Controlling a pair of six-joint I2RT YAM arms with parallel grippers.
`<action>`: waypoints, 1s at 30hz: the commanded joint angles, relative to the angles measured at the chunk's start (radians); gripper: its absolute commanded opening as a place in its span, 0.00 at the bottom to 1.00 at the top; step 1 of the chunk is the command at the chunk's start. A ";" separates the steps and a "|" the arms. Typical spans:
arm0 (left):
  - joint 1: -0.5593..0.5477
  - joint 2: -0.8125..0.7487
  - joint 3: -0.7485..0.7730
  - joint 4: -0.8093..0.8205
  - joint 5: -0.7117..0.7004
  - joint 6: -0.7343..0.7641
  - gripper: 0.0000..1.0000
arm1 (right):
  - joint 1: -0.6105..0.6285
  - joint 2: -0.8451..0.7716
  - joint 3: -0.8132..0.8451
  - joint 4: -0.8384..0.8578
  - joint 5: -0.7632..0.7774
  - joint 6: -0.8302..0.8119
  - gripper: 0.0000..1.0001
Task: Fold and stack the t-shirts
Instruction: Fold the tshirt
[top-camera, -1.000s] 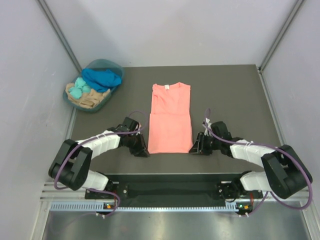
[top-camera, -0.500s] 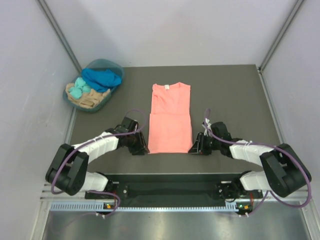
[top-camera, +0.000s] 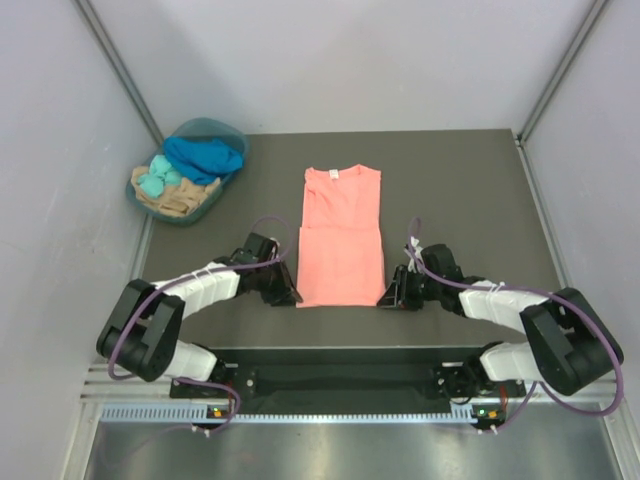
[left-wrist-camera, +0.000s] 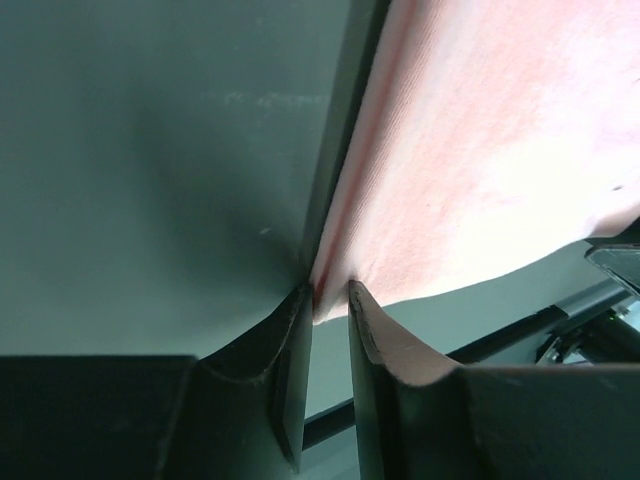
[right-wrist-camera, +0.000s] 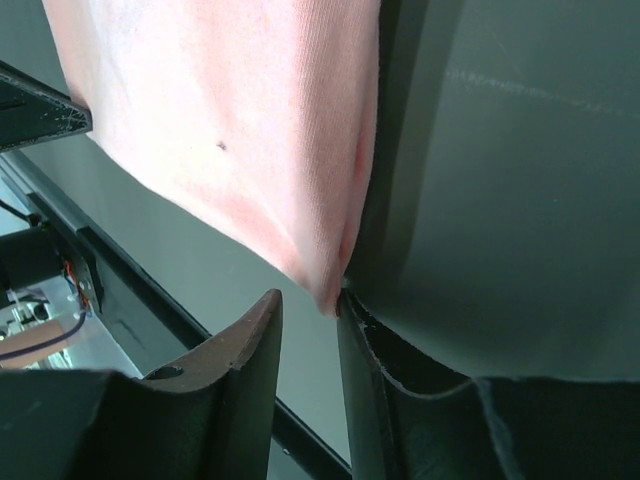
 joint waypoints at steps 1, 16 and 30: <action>0.001 0.057 -0.049 0.005 -0.043 0.007 0.27 | 0.014 0.014 -0.052 -0.100 0.095 -0.037 0.30; -0.029 0.000 -0.009 -0.099 -0.101 0.017 0.00 | 0.014 -0.030 -0.058 -0.143 0.132 -0.027 0.00; -0.138 -0.072 0.111 -0.214 -0.090 -0.022 0.00 | 0.063 -0.302 -0.090 -0.255 0.134 0.008 0.00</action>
